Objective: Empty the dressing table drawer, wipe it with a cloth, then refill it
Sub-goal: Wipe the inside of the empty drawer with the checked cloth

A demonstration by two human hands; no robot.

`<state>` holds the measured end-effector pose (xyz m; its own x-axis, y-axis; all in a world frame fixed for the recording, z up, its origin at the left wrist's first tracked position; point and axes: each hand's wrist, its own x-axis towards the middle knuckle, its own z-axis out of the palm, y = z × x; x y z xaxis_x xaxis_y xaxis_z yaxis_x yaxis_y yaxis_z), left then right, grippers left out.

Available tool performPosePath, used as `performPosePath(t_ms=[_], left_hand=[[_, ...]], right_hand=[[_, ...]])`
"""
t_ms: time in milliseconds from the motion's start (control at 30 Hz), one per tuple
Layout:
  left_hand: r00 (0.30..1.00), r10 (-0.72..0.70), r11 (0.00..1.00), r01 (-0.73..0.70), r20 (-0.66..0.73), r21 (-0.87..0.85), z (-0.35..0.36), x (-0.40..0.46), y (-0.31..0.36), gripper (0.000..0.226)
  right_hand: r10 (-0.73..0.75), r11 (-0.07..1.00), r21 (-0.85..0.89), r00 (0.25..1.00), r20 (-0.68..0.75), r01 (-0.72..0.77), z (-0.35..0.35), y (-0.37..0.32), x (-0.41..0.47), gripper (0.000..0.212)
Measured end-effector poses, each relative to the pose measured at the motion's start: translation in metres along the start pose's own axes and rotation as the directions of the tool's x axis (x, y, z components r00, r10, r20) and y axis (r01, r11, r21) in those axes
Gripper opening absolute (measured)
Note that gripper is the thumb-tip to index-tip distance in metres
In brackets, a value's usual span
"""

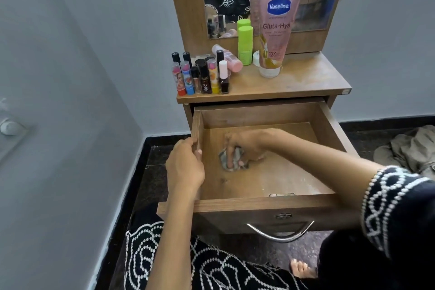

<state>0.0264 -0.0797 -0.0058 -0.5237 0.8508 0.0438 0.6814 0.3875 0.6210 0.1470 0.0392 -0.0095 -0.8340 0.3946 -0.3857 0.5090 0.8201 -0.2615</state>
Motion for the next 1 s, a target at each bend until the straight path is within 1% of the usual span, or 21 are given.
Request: performPosePath(t_ms=[67, 133, 200, 300, 367, 400, 433, 500, 567, 600, 667, 767, 833, 900, 1000], left_hand=[[1.0, -0.003, 1.0, 0.003, -0.001, -0.001, 0.0, 0.0, 0.0, 0.039], [1.0, -0.003, 1.0, 0.003, 0.004, 0.0, 0.0, 0.0, 0.0, 0.039], [1.0, 0.001, 1.0, -0.001, 0.01, 0.003, 0.0, 0.0, 0.0, 0.039], [1.0, 0.003, 1.0, -0.003, 0.01, 0.008, -0.001, -0.001, 0.0, 0.039], [1.0, 0.008, 1.0, -0.008, 0.009, 0.007, 0.0, -0.001, 0.0, 0.039], [1.0, 0.011, 1.0, -0.011, 0.008, 0.008, 0.0, 0.0, -0.001, 0.038], [1.0, 0.014, 1.0, -0.014, 0.008, 0.012, 0.0, 0.001, -0.002, 0.038], [1.0, 0.013, 1.0, -0.013, 0.011, 0.023, 0.001, 0.002, -0.002, 0.038], [1.0, 0.009, 1.0, -0.009, 0.016, 0.025, 0.001, 0.002, -0.002, 0.037], [1.0, 0.008, 1.0, -0.009, 0.017, 0.024, 0.0, 0.002, -0.002, 0.037], [1.0, 0.005, 1.0, -0.006, 0.018, 0.028, 0.001, 0.002, -0.002, 0.037], [1.0, -0.004, 0.999, 0.003, 0.02, 0.033, 0.0, 0.002, -0.001, 0.038], [1.0, -0.006, 0.999, 0.006, 0.017, 0.033, 0.0, 0.0, 0.001, 0.039], [1.0, -0.013, 1.0, 0.013, 0.013, 0.026, -0.001, -0.001, 0.002, 0.039], [1.0, -0.004, 1.0, 0.003, 0.016, 0.025, 0.0, -0.001, 0.001, 0.039]], right_hand=[[0.038, 0.999, -0.02, 0.993, -0.109, -0.041, 0.002, -0.005, 0.009, 0.028], [-0.005, 0.999, -0.043, 0.992, -0.128, 0.0, 0.012, -0.018, 0.016, 0.025], [-0.072, 0.995, -0.08, 0.995, -0.062, 0.067, 0.025, -0.033, 0.019, 0.024], [-0.15, 0.976, -0.137, 0.981, 0.125, 0.167, 0.032, -0.045, 0.013, 0.026], [-0.161, 0.973, -0.131, 0.966, 0.203, 0.19, 0.024, -0.038, 0.006, 0.028], [-0.155, 0.974, -0.13, 0.966, 0.209, 0.184, 0.017, -0.032, 0.003, 0.028], [-0.136, 0.98, -0.118, 0.973, 0.185, 0.16, 0.011, -0.025, 0.002, 0.028], [-0.054, 0.997, -0.051, 0.998, 0.037, 0.056, 0.002, -0.016, 0.006, 0.028], [0.059, 0.998, 0.023, 0.993, -0.104, -0.057, 0.003, -0.018, 0.016, 0.03], [0.097, 0.995, 0.039, 0.988, -0.12, -0.093, 0.006, -0.023, 0.019, 0.033], [0.128, 0.991, 0.04, 0.989, -0.074, -0.125, 0.012, -0.032, 0.019, 0.039], [0.104, 0.994, -0.026, 0.993, 0.062, -0.102, 0.025, -0.046, 0.012, 0.047], [0.042, 0.996, -0.081, 0.988, 0.15, -0.03, 0.033, -0.054, 0.008, 0.05], [-0.037, 0.993, -0.103, 0.981, 0.188, 0.057, 0.033, -0.058, 0.005, 0.051], [-0.109, 0.984, -0.113, 0.965, 0.238, 0.139, 0.023, -0.047, -0.006, 0.049]])
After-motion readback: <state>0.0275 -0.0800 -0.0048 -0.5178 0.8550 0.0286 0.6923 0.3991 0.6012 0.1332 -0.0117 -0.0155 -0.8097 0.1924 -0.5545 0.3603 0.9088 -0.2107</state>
